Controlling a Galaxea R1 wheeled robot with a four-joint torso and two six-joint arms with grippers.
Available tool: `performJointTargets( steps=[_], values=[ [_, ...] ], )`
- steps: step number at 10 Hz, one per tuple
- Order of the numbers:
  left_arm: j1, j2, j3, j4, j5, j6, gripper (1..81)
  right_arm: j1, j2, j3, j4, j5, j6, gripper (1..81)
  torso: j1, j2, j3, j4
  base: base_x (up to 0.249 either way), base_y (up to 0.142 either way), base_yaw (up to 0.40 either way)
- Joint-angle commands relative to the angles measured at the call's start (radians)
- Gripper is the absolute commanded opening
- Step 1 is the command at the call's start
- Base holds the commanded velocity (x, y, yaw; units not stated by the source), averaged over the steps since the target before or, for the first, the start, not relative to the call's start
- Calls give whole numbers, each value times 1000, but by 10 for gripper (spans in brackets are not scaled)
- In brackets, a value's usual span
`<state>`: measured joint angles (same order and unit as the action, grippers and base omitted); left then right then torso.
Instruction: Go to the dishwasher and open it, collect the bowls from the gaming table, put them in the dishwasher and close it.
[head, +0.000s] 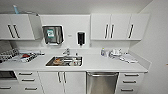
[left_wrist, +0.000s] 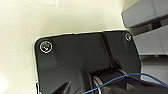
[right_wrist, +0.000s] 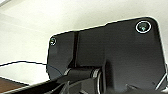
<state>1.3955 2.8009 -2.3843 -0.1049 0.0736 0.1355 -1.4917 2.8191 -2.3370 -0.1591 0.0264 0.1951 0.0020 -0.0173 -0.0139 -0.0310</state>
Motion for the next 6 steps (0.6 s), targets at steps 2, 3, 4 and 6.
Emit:
performJointTargets(
  steps=[2,3,4,6],
  values=[
    [-52,-10,5,-9,61,6,811,50,-10,9,12,-51,-3,811,0,0,0,0,99,0,0],
    [-52,-12,5,-9,61,6,811,50,-10,9,12,-51,-3,811,-1,0,0,0,99,0,0],
    [-52,-12,5,-10,61,7,811,52,-10,9,12,-51,-3,811,-2,-1,0,0,99,0,0],
    [-52,-12,5,-9,61,7,811,52,-8,9,12,-51,-3,811,-2,-1,0,0,99,0,0]
  ],
)
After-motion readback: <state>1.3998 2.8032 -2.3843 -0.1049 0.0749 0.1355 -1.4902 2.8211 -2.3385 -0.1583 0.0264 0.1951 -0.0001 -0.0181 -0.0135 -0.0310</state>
